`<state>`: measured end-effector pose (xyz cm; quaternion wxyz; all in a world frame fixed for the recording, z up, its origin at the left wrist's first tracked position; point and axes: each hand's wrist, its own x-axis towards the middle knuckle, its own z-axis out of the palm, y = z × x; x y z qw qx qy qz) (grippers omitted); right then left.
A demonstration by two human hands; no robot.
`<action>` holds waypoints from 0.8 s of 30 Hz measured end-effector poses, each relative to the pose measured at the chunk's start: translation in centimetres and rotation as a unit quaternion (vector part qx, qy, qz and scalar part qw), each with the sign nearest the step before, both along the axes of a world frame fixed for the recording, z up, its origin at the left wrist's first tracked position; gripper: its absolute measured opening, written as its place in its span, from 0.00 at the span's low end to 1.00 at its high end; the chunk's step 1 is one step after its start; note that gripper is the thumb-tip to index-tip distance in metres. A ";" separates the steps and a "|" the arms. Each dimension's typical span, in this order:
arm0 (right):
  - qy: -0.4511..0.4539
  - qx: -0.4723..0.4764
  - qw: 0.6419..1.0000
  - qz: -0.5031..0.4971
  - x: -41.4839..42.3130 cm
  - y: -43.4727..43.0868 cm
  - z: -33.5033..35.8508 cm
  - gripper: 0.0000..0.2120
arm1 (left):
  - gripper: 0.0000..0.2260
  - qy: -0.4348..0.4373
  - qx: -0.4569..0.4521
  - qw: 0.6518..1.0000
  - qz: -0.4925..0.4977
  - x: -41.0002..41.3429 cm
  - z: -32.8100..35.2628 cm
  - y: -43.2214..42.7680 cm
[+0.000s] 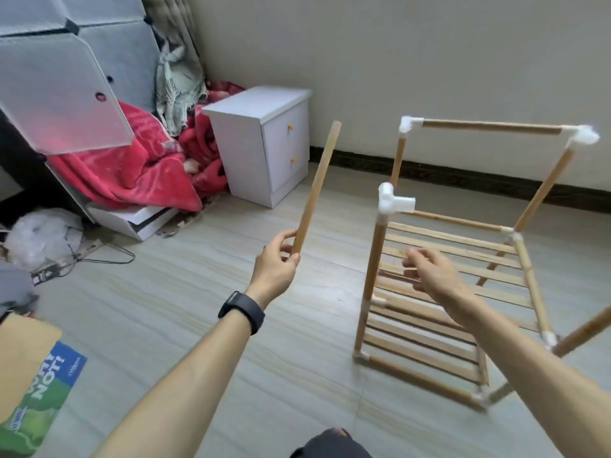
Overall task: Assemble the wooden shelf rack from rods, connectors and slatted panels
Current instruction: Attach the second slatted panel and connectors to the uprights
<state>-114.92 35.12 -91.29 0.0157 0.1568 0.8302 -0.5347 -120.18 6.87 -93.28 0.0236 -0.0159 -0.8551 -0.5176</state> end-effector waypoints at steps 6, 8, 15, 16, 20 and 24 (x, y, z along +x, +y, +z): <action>0.171 -0.278 0.945 0.014 3.3 0.9 11.0 0.36 | 0.18 0.311 -0.143 0.935 -0.095 1.4 10.8 4.2; 0.182 -0.390 0.903 0.011 4.3 1.2 13.3 0.32 | 0.17 0.378 -0.189 0.896 -0.134 1.9 12.4 6.1; 0.213 -0.407 0.851 -0.253 7.8 4.6 11.8 0.14 | 0.20 0.069 0.116 0.990 -0.033 1.6 12.3 12.6; 0.213 -0.410 0.846 -0.267 8.3 5.1 11.4 0.14 | 0.22 0.006 0.133 0.990 -0.037 1.3 11.9 13.3; 0.202 -0.391 0.859 -0.263 9.0 6.6 10.6 0.14 | 0.18 -0.037 0.136 0.988 -0.061 0.9 10.0 15.7; 0.198 -0.376 0.873 -0.239 8.7 6.4 10.0 0.14 | 0.16 0.026 0.158 0.986 -0.052 0.6 9.3 15.9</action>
